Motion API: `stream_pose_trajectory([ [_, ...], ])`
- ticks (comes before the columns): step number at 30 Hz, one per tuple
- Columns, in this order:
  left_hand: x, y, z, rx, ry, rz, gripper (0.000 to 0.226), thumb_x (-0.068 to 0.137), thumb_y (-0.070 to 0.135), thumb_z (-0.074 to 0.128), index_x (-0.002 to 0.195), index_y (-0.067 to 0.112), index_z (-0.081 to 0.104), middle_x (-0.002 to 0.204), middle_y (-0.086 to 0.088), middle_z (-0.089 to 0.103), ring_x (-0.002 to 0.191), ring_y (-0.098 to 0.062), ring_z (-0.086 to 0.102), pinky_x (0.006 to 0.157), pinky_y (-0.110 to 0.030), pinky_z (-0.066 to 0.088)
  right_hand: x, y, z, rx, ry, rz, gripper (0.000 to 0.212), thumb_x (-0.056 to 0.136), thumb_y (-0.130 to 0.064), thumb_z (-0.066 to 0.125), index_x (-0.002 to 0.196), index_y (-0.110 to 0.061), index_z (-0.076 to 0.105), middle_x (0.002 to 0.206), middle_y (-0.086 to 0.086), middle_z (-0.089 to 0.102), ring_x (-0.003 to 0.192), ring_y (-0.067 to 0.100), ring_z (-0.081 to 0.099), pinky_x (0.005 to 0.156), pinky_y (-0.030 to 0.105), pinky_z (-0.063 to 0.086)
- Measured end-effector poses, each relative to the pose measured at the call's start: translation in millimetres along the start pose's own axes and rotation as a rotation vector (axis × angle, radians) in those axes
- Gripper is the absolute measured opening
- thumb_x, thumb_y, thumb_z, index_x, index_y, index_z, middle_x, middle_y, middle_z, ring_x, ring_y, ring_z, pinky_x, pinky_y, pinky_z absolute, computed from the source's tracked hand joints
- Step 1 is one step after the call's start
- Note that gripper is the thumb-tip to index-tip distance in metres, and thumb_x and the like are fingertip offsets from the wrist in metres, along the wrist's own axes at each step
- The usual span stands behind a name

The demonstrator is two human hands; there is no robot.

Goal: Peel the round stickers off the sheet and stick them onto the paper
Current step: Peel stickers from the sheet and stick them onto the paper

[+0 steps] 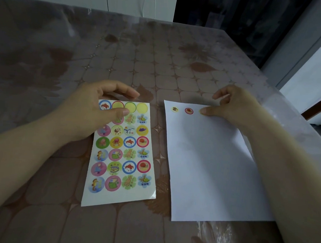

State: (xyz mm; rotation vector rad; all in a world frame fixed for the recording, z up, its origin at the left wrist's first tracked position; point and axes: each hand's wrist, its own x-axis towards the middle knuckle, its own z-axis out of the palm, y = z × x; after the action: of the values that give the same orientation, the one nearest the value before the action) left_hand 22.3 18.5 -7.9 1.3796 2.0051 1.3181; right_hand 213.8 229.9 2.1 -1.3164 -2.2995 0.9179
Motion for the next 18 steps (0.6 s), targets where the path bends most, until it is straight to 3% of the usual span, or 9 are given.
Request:
stream_pose_trajectory([
  [4, -1, -2, 0, -0.115, -0.029, -0.010, 0.037, 0.081, 0.000, 0.065, 0.091, 0.035, 0.063, 0.089, 0.028, 0.068, 0.078, 0.005, 0.067, 0.054, -0.009, 0.049, 3, -1, 3, -0.100, -0.020, 0.028, 0.044, 0.069, -0.034, 0.079, 0.098, -0.017, 0.051, 0.081, -0.004, 0.046, 0.078, 0.018, 0.047, 0.053, 0.023, 0.032],
  [9, 1, -5, -1, -0.225, -0.044, -0.041, 0.037, 0.077, -0.002, 0.067, 0.096, 0.030, 0.063, 0.099, 0.017, 0.070, 0.083, -0.002, 0.069, 0.059, -0.014, 0.053, 1, -4, 8, -0.180, -0.029, -0.014, 0.034, 0.076, -0.035, 0.073, 0.090, -0.012, 0.051, 0.071, -0.005, 0.045, 0.068, 0.017, 0.044, 0.057, 0.028, 0.033],
  [12, 2, -6, 0, -0.260, -0.051, -0.054, 0.036, 0.075, 0.000, 0.068, 0.098, 0.028, 0.063, 0.100, 0.011, 0.071, 0.084, -0.004, 0.069, 0.062, -0.017, 0.054, 0, -5, 8, -0.255, -0.010, -0.028, 0.033, 0.076, -0.038, 0.072, 0.086, -0.013, 0.052, 0.070, -0.006, 0.046, 0.074, 0.021, 0.046, 0.061, 0.029, 0.034],
  [15, 3, -6, 0, -0.275, -0.064, -0.103, 0.034, 0.070, 0.011, 0.070, 0.099, 0.028, 0.062, 0.098, 0.010, 0.072, 0.083, -0.009, 0.071, 0.063, -0.023, 0.058, -9, -15, 12, -0.239, 0.103, -0.233, 0.023, 0.078, -0.035, 0.069, 0.081, -0.018, 0.055, 0.069, -0.009, 0.044, 0.065, 0.008, 0.045, 0.056, 0.027, 0.036],
  [18, 3, -6, 1, -0.264, -0.051, -0.137, 0.040, 0.062, 0.022, 0.072, 0.100, 0.029, 0.063, 0.096, 0.008, 0.073, 0.081, -0.017, 0.072, 0.067, -0.030, 0.060, -30, -41, 29, -0.061, 0.041, -0.564, 0.008, 0.080, -0.031, 0.067, 0.080, -0.027, 0.060, 0.077, -0.014, 0.046, 0.066, -0.006, 0.044, 0.059, 0.008, 0.036],
])
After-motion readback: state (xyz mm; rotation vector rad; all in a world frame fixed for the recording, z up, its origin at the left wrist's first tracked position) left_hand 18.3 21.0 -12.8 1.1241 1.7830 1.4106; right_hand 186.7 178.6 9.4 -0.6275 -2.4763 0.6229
